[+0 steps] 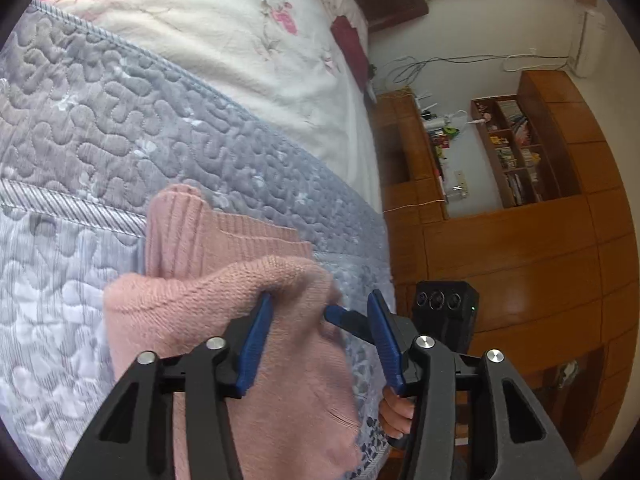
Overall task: Fold small clothes
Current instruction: 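Open the left tool and press the folded sweater flat with both tools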
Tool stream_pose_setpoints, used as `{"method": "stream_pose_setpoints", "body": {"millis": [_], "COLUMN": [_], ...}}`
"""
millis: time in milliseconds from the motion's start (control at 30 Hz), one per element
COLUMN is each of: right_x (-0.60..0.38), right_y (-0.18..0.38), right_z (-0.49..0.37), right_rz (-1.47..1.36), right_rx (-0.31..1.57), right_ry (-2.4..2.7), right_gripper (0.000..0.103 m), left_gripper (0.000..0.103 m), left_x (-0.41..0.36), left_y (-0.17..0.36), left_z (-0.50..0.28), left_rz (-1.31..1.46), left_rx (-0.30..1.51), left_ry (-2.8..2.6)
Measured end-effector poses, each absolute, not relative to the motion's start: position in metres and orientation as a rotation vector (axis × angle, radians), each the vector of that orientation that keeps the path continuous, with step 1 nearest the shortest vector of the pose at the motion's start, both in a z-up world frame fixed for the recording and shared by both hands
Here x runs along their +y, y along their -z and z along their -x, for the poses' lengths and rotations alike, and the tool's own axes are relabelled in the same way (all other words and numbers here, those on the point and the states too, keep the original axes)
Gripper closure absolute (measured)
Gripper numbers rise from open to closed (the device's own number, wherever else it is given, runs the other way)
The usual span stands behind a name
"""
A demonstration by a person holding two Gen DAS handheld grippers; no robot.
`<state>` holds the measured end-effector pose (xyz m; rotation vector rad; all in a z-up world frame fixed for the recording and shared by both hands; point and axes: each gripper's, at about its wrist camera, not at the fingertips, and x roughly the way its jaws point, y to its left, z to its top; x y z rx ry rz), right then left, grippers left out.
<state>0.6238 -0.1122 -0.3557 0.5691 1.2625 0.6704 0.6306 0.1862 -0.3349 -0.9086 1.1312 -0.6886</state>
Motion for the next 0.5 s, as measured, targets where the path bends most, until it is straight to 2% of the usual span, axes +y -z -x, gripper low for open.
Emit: {"method": "stream_pose_setpoints", "body": {"millis": [67,100,133,233,267,300,333,433,500], "right_x": [-0.124,-0.133,-0.146,-0.167,-0.168,-0.167,-0.164,-0.145,-0.128], "right_y": [0.382,0.391,0.401,0.409,0.399,0.386,0.369,0.332,0.335], "right_z": [-0.628,-0.628,-0.628,-0.621,-0.616,-0.609,-0.600,-0.565,-0.550], "right_rz": [-0.590,-0.645,-0.715,-0.799,-0.776,-0.742,-0.702,-0.614,-0.528], "right_rx": [1.277,1.262,1.240,1.222,1.214,1.199,1.172,1.128,1.183], "right_ry": [-0.636,-0.652,-0.660,-0.647,-0.638,-0.637,-0.659,-0.790,-0.827], "right_gripper": [0.103,0.103,0.103,0.103,0.103,0.101,0.096,0.095,0.095], "left_gripper": [0.073,0.091,0.100,0.102,0.098,0.089,0.087,0.087,0.087], "left_x": [0.191,0.193,0.195,0.198,0.201,0.204,0.207,0.209,0.206], "left_y": [0.358,0.369,0.377,0.377,0.367,0.354,0.340,0.317,0.324], "left_z": [-0.637,-0.636,-0.636,-0.631,-0.626,-0.618,-0.608,-0.573,-0.560], "left_rz": [0.921,0.939,0.956,0.979,0.957,0.936,0.911,0.816,0.781], "left_rx": [1.153,1.157,1.166,1.161,1.140,1.106,1.069,1.034,1.065], "left_ry": [0.643,0.628,0.612,0.635,0.639,0.654,0.687,0.786,0.788]}}
